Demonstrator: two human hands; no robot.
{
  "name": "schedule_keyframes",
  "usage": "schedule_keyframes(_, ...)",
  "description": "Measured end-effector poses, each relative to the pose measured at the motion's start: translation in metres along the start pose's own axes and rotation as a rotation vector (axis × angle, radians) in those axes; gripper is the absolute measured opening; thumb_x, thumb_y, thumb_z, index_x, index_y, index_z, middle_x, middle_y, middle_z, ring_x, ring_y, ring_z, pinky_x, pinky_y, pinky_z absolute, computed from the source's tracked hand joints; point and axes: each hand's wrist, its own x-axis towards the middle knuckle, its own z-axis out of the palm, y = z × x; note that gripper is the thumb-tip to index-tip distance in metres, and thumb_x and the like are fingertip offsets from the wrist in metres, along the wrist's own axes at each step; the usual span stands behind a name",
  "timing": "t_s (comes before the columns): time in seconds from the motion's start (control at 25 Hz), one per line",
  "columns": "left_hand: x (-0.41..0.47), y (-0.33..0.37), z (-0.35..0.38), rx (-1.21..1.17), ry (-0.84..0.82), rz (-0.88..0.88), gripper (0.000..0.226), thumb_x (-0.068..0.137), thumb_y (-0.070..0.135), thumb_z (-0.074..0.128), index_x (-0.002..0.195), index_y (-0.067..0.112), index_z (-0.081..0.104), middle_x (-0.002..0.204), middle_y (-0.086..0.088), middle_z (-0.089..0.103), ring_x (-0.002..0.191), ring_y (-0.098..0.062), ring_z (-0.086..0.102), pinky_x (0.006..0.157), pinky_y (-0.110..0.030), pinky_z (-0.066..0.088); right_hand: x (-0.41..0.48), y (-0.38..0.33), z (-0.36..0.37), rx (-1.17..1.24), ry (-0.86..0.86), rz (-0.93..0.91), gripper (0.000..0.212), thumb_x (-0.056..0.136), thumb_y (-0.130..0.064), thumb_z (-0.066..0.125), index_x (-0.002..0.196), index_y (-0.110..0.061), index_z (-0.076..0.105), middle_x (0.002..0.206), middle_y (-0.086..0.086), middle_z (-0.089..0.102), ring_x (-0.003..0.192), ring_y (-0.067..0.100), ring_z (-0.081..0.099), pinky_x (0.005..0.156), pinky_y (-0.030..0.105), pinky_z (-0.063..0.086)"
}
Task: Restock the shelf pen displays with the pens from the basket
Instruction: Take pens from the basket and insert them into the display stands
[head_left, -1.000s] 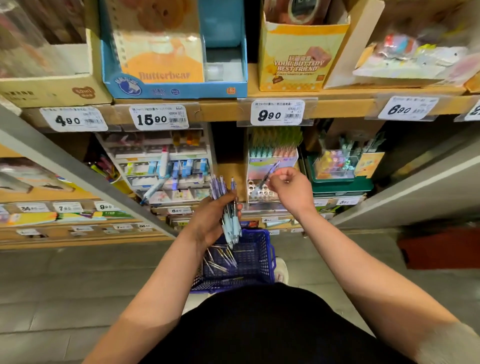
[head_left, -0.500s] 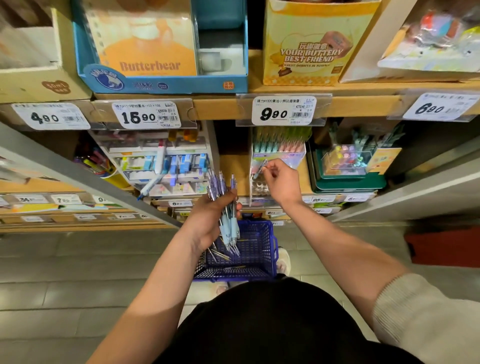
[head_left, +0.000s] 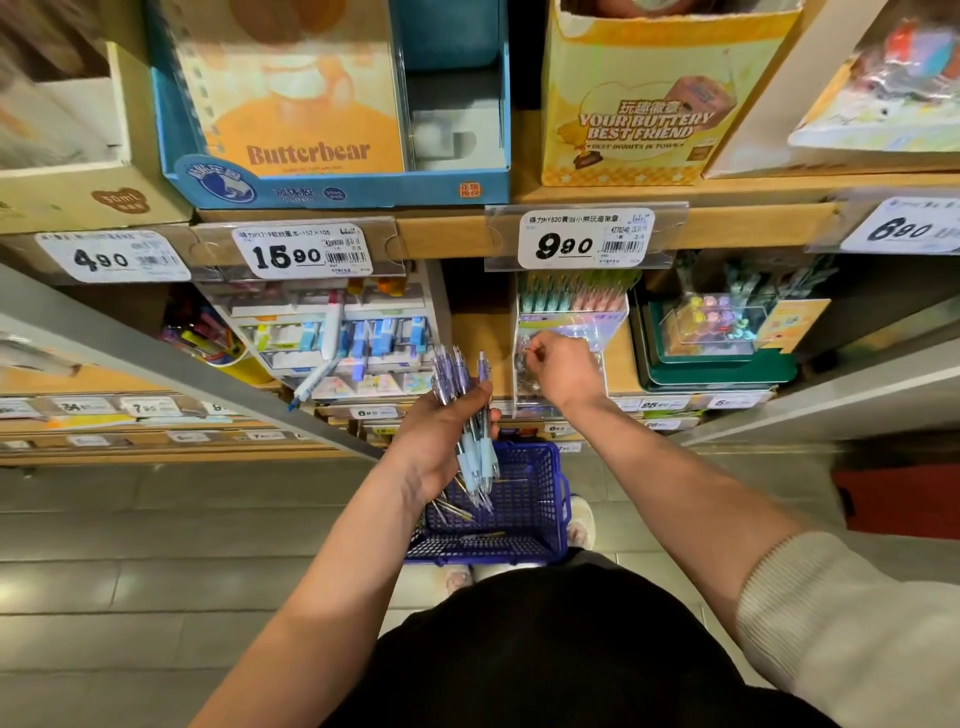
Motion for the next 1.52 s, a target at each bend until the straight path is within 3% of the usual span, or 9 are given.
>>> schedule_keyframes(0.24,0.001,0.000,0.000,0.003,-0.018,0.002,0.031,0.083,0.017,0.078,0.110,0.004,0.068,0.077,-0.004,0.071,0.069,-0.018,0.068,0.067,-0.032,0.060,-0.008,-0.008,-0.010,0.059,-0.181,0.186,0.010,0.098,-0.024,0.064,0.095,-0.024,0.073,0.081,-0.007,0.069,0.067,0.011,0.061,0.058,0.013,0.043)
schedule_keyframes(0.36,-0.003,-0.001,0.002,0.057,-0.027,-0.001,0.054,0.073,0.024,0.081,0.120,0.002,0.067,0.093,-0.007,0.078,0.081,-0.018,0.074,0.076,-0.035,0.060,-0.031,-0.012,-0.030,0.497,-0.385,0.253,0.023,0.096,-0.032,0.066,0.097,-0.011,0.075,0.085,0.004,0.076,0.071,0.010,0.072,0.084,0.026,0.058)
schedule_keyframes(0.52,0.002,-0.007,0.005,0.152,-0.012,0.016,0.069,0.063,0.037,0.088,0.120,0.003,0.067,0.118,-0.013,0.075,0.120,-0.030,0.066,0.113,-0.049,0.043,-0.072,-0.025,-0.050,1.022,-0.570,0.265,0.032,0.085,-0.033,0.077,0.109,-0.012,0.074,0.101,0.008,0.077,0.092,0.016,0.074,0.082,0.024,0.059)
schedule_keyframes(0.68,0.002,-0.012,0.010,0.269,-0.021,0.035,0.093,0.049,0.054,0.091,0.126,0.008,0.065,0.118,-0.005,0.075,0.127,-0.026,0.061,0.110,-0.044,0.046,-0.084,-0.031,-0.057,1.019,-0.493,0.320,0.034,0.086,-0.023,0.078,0.114,-0.005,0.071,0.106,0.015,0.076,0.098,0.021,0.074,0.086,0.027,0.060)
schedule_keyframes(0.84,0.003,-0.016,0.014,0.277,0.008,-0.011,0.129,0.045,0.051,0.093,0.151,0.008,0.034,0.141,-0.006,0.059,0.134,-0.022,0.051,0.115,-0.037,0.036,-0.085,-0.030,-0.062,1.075,-0.493,0.441,0.025,0.085,-0.020,0.080,0.105,-0.007,0.073,0.099,0.014,0.078,0.097,0.024,0.075,0.078,0.025,0.061)
schedule_keyframes(0.92,0.003,-0.015,0.015,0.268,-0.037,0.000,0.118,0.040,0.049,0.096,0.141,0.020,0.043,0.126,-0.004,0.066,0.117,-0.018,0.062,0.110,-0.033,0.039,-0.084,-0.028,-0.062,1.088,-0.506,0.473,0.021,0.086,-0.015,0.079,0.104,-0.007,0.072,0.099,0.015,0.077,0.094,0.024,0.074,0.078,0.025,0.061)
schedule_keyframes(1.16,0.008,-0.016,0.010,0.248,-0.058,-0.023,0.077,0.070,0.028,0.091,0.134,0.003,0.057,0.130,-0.015,0.069,0.129,-0.027,0.058,0.117,-0.045,0.039,-0.077,-0.024,-0.062,1.003,-0.473,0.321,0.028,0.091,-0.020,0.074,0.112,-0.003,0.067,0.096,0.013,0.077,0.083,0.019,0.075,0.075,0.024,0.060)
schedule_keyframes(1.32,0.007,-0.018,0.007,0.105,-0.044,-0.046,0.030,0.086,0.000,0.075,0.115,0.001,0.065,0.090,-0.013,0.073,0.081,-0.026,0.068,0.078,-0.034,0.061,-0.055,-0.007,-0.076,0.861,-0.159,0.190,0.008,0.096,-0.017,0.066,0.101,-0.011,0.069,0.088,0.006,0.076,0.081,0.016,0.075,0.077,0.022,0.059)
schedule_keyframes(1.52,0.005,-0.022,0.004,0.075,0.042,-0.049,0.019,0.091,-0.007,0.068,0.110,-0.005,0.066,0.086,-0.017,0.072,0.077,-0.026,0.072,0.073,-0.034,0.064,-0.029,0.012,-0.076,0.526,0.219,0.021,0.005,0.093,-0.018,0.070,0.093,-0.020,0.065,0.081,-0.014,0.068,0.072,-0.007,0.063,0.066,0.002,0.045)
